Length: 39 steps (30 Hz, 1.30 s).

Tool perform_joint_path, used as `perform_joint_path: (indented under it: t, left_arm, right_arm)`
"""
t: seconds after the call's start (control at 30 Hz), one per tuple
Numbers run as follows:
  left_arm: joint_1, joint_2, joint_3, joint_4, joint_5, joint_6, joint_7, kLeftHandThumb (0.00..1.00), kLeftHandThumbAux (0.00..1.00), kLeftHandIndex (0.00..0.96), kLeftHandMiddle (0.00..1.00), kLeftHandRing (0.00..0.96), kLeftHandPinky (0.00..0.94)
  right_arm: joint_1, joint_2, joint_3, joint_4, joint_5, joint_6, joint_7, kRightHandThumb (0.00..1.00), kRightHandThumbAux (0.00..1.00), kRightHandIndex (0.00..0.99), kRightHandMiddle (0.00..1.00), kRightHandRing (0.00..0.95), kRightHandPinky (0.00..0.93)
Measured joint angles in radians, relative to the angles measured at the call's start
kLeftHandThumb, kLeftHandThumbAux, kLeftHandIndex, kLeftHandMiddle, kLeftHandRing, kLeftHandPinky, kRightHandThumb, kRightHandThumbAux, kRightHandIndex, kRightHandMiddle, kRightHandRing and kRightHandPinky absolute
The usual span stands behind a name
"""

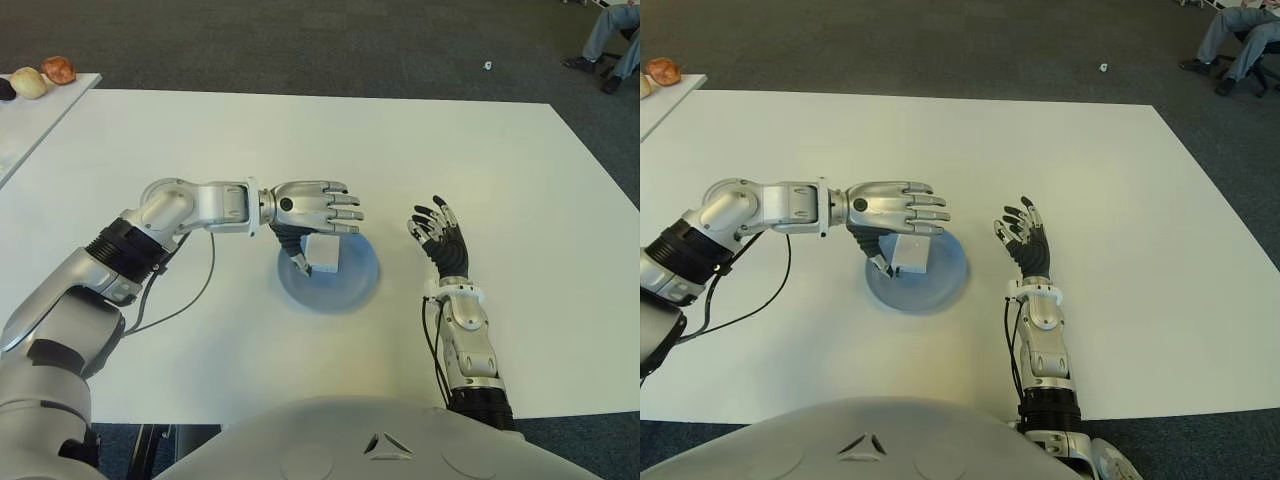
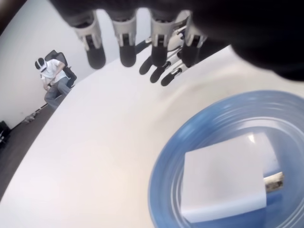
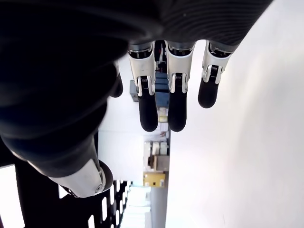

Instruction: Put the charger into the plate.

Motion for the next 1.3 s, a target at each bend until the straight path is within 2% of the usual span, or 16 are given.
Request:
perform_joint_path:
  t: [0.2,0.47,0.63,0.8,1.03,1.17,1.3]
  left_arm:
    - [0.003,-0.001,0.006,0.010,-0.066,0.003,-0.053,0.138,0.181,0.000,0.000,0.000,0.000]
    - [0.009,-0.011,0.038,0.080,-0.148,0.011,-0.048,0.121,0.230,0.000,0.000,0.000,0.000]
    - [-0.012,-0.039,0.068,0.220,-0.255,0.005,-0.048,0.132,0.316,0.000,0.000,0.000,0.000]
    - [-0.057,-0.099,0.111,0.424,-0.410,0.012,-0.078,0.205,0.404,0.035,0.022,0.002,0.020]
    - [-0.078,-0.215,0.247,0.591,-0.713,0.149,-0.206,0.324,0.514,0.100,0.065,0.038,0.065]
    - [-0.064,-0.283,0.345,0.601,-0.873,0.240,-0.234,0.298,0.618,0.113,0.092,0.067,0.081]
    - [-0.028,-0.345,0.447,0.577,-1.041,0.327,-0.248,0.251,0.651,0.102,0.100,0.078,0.088]
  right_arm:
    - [-0.002,-0.001,0.000,0.002,-0.008,0.000,-0.001,0.000,0.741,0.053,0.261,0.243,0.178]
    - [-0.006,-0.001,-0.002,0.018,-0.015,-0.001,-0.002,0.000,0.723,0.057,0.263,0.241,0.177]
    - [-0.007,-0.003,-0.009,0.031,-0.015,-0.007,-0.002,0.000,0.718,0.059,0.261,0.239,0.170]
    - [-0.008,-0.003,-0.010,0.036,-0.014,-0.009,-0.002,0.000,0.730,0.063,0.255,0.233,0.169]
    - [-0.009,-0.003,-0.013,0.039,-0.012,-0.011,0.000,0.000,0.754,0.061,0.247,0.230,0.170]
    - [-0.009,-0.006,-0.014,0.039,-0.012,-0.012,0.001,0.000,0.767,0.057,0.246,0.230,0.171]
    - [-0.009,-0.008,-0.014,0.041,-0.012,-0.018,0.003,0.000,0.776,0.055,0.244,0.230,0.174]
